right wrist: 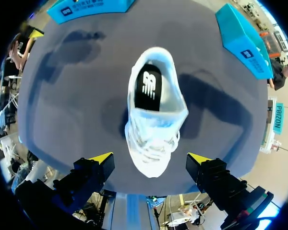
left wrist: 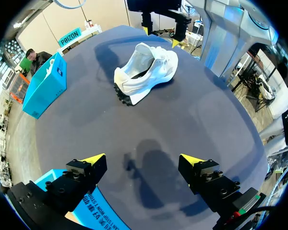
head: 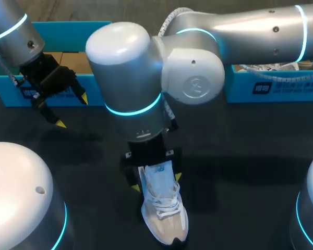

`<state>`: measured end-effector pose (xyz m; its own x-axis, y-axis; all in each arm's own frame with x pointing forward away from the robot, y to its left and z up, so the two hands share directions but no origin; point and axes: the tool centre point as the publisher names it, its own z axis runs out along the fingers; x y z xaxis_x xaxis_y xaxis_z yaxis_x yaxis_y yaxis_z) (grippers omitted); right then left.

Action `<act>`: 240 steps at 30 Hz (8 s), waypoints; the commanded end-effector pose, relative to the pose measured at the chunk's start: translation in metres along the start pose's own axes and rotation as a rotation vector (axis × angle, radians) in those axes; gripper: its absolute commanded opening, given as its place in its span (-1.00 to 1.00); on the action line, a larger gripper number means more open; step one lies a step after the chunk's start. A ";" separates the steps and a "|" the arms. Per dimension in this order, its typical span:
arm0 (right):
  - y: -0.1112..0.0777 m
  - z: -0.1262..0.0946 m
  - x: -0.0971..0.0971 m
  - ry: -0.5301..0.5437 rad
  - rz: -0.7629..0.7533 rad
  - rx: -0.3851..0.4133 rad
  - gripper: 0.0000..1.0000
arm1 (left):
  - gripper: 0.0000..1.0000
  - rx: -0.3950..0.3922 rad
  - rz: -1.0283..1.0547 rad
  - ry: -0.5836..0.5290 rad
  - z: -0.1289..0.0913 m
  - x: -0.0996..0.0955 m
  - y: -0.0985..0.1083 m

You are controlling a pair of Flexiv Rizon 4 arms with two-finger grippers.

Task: Take the shoe out of the shoebox, open the shoe tongue, remove and reinsert the insole, then place the shoe into the shoebox

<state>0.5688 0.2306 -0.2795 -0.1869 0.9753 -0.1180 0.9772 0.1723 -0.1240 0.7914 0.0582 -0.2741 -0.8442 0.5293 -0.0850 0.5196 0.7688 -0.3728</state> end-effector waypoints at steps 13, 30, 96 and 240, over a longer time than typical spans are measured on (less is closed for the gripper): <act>-0.014 0.002 -0.006 0.039 -0.008 -0.027 -0.40 | 1.00 -0.004 0.000 -0.001 0.000 0.001 -0.001; 0.020 0.017 -0.012 0.052 -0.061 -0.026 -0.75 | 1.00 -0.004 0.000 -0.001 0.000 0.001 -0.001; 0.071 -0.011 -0.016 0.109 -0.826 -0.237 1.00 | 1.00 -0.004 0.000 -0.001 0.000 0.001 -0.001; 0.210 0.051 -0.040 -0.033 -1.449 -0.302 -1.00 | 1.00 -0.200 -1.571 -0.101 -0.079 0.015 0.143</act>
<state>0.7794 0.2302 -0.3662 -0.9935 -0.0780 -0.0833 -0.0824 0.9953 0.0517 0.8592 0.2005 -0.2588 -0.5437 -0.8189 0.1837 -0.8361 0.5475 -0.0336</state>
